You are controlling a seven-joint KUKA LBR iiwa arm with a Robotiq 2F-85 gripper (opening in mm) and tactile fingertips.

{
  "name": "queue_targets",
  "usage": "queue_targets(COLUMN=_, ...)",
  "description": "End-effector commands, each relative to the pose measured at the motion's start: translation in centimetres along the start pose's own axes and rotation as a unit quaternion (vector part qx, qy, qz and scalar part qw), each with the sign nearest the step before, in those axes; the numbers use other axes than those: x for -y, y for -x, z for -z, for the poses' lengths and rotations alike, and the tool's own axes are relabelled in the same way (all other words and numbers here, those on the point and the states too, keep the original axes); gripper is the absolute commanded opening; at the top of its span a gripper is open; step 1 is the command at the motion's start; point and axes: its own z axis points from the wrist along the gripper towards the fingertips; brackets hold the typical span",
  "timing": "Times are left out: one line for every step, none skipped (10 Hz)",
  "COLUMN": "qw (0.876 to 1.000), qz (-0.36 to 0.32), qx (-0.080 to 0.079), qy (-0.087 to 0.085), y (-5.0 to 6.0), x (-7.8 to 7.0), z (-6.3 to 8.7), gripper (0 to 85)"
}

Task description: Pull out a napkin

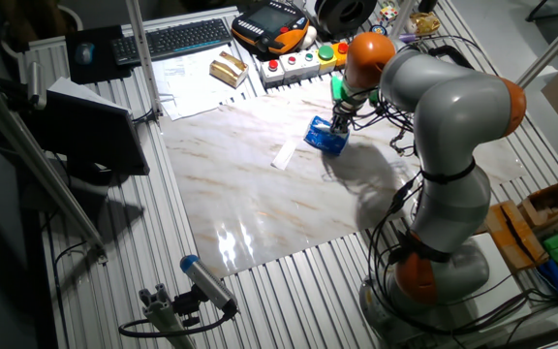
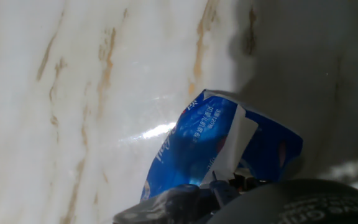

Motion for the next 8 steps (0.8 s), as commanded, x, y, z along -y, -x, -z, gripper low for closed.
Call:
queue_targets(qw=1.0, qz=0.001, qx=0.0, qy=0.0, y=0.0, x=0.1, z=0.5, gripper=0.7)
queue_targets(qw=1.0, qz=0.006, qx=0.001, qy=0.0, y=0.1, x=0.3, z=1.0, gripper=0.7)
queue_targets(qw=1.0, qz=0.011, qx=0.001, qy=-0.001, y=0.1, x=0.4, z=1.6, gripper=0.7)
queue_targets(qw=1.0, qz=0.018, qx=-0.003, qy=-0.003, y=0.1, x=0.3, z=2.3, gripper=0.7)
queue_targets(qw=1.0, qz=0.025, qx=-0.007, qy=-0.008, y=0.2, x=0.1, z=3.3, gripper=0.7)
queue_targets(qw=0.999, qz=0.029, qx=-0.006, qy=-0.011, y=0.0, x=0.0, z=4.1, gripper=0.7)
queue_targets(qw=0.999, qz=0.029, qx=-0.004, qy=-0.012, y=-0.4, x=-0.2, z=4.7, gripper=0.7)
queue_targets(qw=0.999, qz=0.03, qx=-0.002, qy=-0.014, y=-0.7, x=-0.4, z=5.2, gripper=0.7)
